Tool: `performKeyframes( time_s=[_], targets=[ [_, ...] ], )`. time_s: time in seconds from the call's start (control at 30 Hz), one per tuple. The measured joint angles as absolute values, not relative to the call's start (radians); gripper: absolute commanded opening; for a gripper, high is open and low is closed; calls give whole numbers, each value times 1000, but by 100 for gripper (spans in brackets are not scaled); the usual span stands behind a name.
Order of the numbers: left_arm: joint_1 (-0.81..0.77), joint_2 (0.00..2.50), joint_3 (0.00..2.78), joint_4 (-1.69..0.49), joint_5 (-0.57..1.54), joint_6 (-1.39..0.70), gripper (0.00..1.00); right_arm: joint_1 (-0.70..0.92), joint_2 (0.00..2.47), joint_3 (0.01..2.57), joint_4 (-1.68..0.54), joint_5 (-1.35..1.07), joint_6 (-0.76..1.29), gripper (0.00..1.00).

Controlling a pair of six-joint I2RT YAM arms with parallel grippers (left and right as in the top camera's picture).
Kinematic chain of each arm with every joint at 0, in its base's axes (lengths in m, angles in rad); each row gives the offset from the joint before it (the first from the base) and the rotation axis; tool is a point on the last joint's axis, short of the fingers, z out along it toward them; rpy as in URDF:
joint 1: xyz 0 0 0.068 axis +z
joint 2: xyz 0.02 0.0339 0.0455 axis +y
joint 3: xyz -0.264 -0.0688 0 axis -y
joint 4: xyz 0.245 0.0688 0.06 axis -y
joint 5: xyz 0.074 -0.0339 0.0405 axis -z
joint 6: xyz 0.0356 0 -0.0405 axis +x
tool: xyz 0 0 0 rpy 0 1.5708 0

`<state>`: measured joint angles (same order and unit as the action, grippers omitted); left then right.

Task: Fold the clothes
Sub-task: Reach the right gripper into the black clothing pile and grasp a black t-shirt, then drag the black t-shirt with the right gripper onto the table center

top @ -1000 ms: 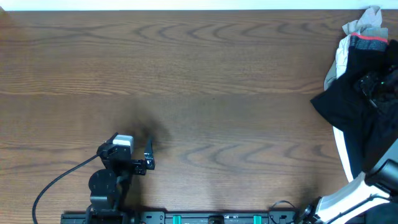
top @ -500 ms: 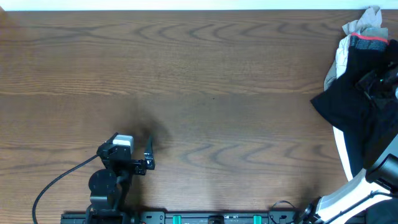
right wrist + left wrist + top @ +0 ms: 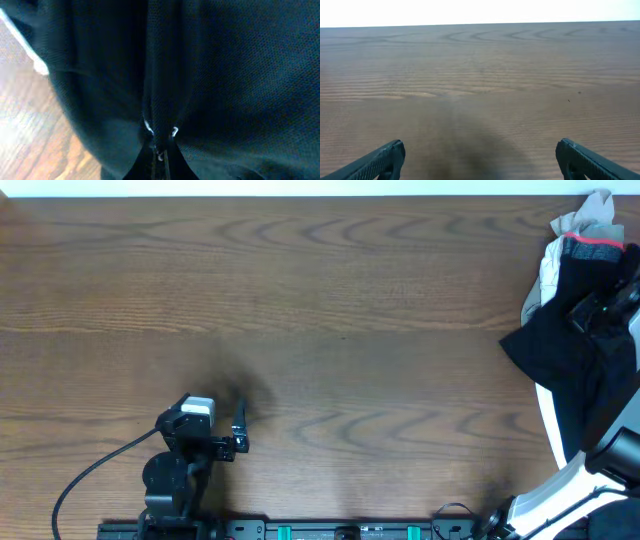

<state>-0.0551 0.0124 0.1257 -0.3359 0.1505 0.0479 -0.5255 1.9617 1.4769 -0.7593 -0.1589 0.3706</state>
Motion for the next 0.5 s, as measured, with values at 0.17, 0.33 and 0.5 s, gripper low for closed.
performKeyframes(
  time_s=[0.17,0.33,0.5],
  targets=[
    [-55,12,126,-336,150,48,98,-517,1831,1475,-758,-287,350,1],
    [-55,12,126,-336,150,48,98,-416,1590,1476,-760,-396,343,1],
    [-55,12,126,-336,150,48,98,-239,1488,1477,-775,-449,335,1]
  ],
)
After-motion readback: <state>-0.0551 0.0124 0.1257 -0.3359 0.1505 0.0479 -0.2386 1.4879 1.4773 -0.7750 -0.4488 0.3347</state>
